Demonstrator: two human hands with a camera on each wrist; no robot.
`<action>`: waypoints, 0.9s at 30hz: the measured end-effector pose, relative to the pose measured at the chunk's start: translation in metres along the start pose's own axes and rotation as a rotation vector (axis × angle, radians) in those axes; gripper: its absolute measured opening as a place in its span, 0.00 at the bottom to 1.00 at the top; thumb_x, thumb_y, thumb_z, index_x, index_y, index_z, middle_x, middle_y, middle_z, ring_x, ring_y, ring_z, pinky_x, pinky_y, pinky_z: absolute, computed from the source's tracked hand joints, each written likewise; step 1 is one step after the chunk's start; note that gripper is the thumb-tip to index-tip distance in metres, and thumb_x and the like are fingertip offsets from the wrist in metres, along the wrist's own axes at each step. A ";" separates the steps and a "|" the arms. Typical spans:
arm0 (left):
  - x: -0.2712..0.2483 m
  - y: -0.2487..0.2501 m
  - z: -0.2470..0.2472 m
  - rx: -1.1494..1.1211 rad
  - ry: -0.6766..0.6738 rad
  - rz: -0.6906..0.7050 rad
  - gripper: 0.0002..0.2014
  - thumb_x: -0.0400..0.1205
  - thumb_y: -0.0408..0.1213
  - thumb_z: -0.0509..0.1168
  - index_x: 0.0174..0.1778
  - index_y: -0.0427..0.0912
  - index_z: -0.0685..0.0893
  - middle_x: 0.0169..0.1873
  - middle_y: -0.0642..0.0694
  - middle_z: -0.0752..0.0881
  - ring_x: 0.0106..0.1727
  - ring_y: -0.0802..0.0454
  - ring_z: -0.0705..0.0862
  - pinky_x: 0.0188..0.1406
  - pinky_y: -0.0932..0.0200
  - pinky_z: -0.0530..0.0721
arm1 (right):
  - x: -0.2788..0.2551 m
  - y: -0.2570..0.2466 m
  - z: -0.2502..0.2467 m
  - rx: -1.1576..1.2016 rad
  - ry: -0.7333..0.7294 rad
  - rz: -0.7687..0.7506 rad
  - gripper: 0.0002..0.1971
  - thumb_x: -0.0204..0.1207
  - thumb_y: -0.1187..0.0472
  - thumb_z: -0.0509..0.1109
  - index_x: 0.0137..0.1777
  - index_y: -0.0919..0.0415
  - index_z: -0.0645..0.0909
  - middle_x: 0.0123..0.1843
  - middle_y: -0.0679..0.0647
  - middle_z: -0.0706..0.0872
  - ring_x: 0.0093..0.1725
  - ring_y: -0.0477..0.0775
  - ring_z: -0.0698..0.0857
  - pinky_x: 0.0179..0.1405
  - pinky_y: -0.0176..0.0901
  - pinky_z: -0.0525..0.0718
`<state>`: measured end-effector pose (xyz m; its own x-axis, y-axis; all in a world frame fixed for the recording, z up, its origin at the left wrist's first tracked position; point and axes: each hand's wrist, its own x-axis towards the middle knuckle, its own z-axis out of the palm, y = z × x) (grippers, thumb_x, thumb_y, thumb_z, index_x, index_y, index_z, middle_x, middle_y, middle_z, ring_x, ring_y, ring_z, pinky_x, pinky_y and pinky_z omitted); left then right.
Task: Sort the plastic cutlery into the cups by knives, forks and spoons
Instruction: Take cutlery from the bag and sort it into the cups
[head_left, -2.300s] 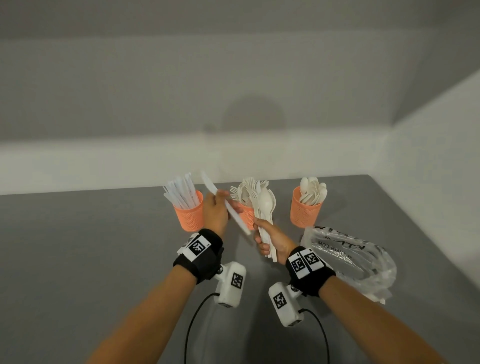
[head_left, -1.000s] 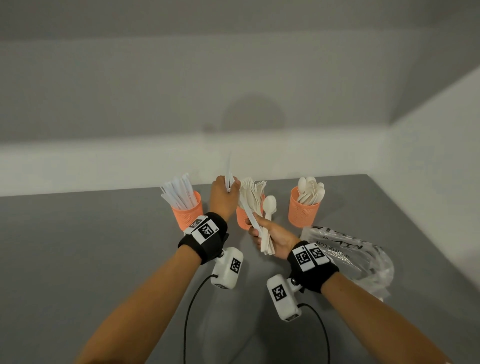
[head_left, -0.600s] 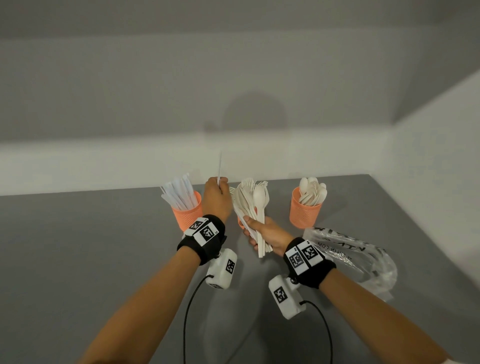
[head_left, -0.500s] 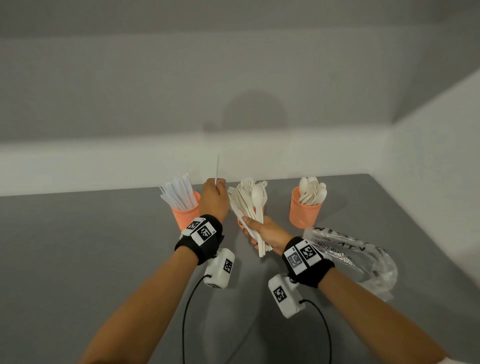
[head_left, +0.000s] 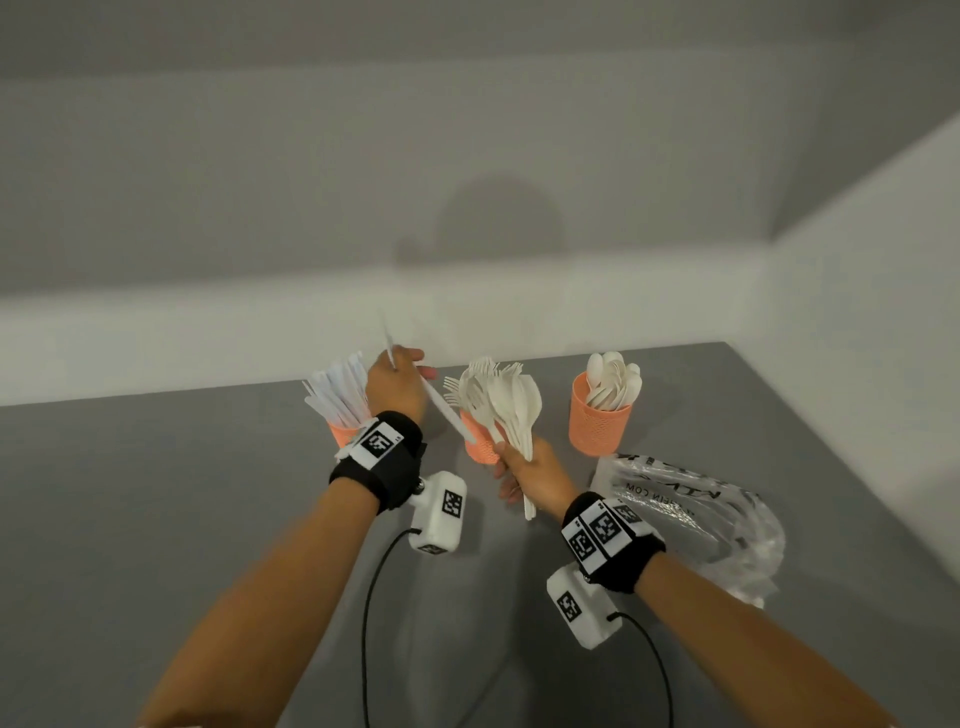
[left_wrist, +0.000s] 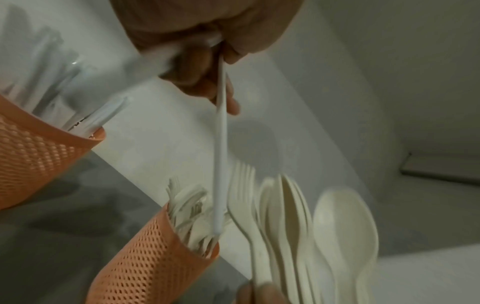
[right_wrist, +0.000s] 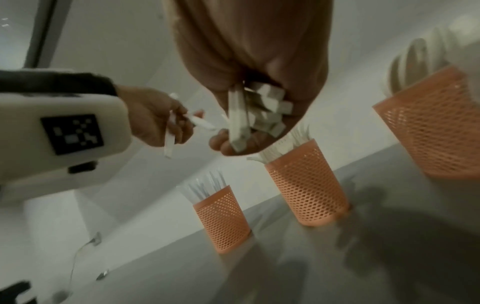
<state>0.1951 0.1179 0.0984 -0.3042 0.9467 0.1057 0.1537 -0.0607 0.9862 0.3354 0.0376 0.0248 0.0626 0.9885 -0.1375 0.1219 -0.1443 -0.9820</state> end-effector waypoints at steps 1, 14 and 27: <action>0.004 -0.001 -0.002 -0.038 0.002 -0.014 0.18 0.87 0.43 0.47 0.47 0.40 0.81 0.27 0.46 0.82 0.31 0.49 0.80 0.43 0.54 0.77 | 0.000 0.000 -0.002 0.041 0.019 0.007 0.05 0.84 0.60 0.59 0.46 0.57 0.73 0.31 0.54 0.77 0.17 0.44 0.75 0.18 0.37 0.76; 0.024 -0.043 -0.056 -0.175 0.091 -0.208 0.18 0.81 0.43 0.63 0.26 0.40 0.71 0.13 0.50 0.72 0.15 0.54 0.70 0.21 0.63 0.70 | 0.014 -0.017 -0.009 0.172 -0.049 0.090 0.12 0.82 0.50 0.62 0.43 0.57 0.76 0.18 0.44 0.68 0.14 0.41 0.63 0.12 0.31 0.62; 0.093 -0.064 -0.035 0.161 -0.039 0.131 0.10 0.82 0.42 0.64 0.40 0.39 0.78 0.28 0.47 0.77 0.34 0.47 0.79 0.38 0.58 0.76 | 0.015 -0.021 -0.012 0.064 -0.002 0.107 0.14 0.79 0.52 0.67 0.34 0.55 0.71 0.17 0.44 0.66 0.16 0.42 0.64 0.17 0.31 0.68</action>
<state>0.1241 0.1990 0.0494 -0.2352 0.9458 0.2238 0.3390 -0.1360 0.9309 0.3458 0.0551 0.0446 0.0694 0.9676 -0.2427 0.0510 -0.2464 -0.9678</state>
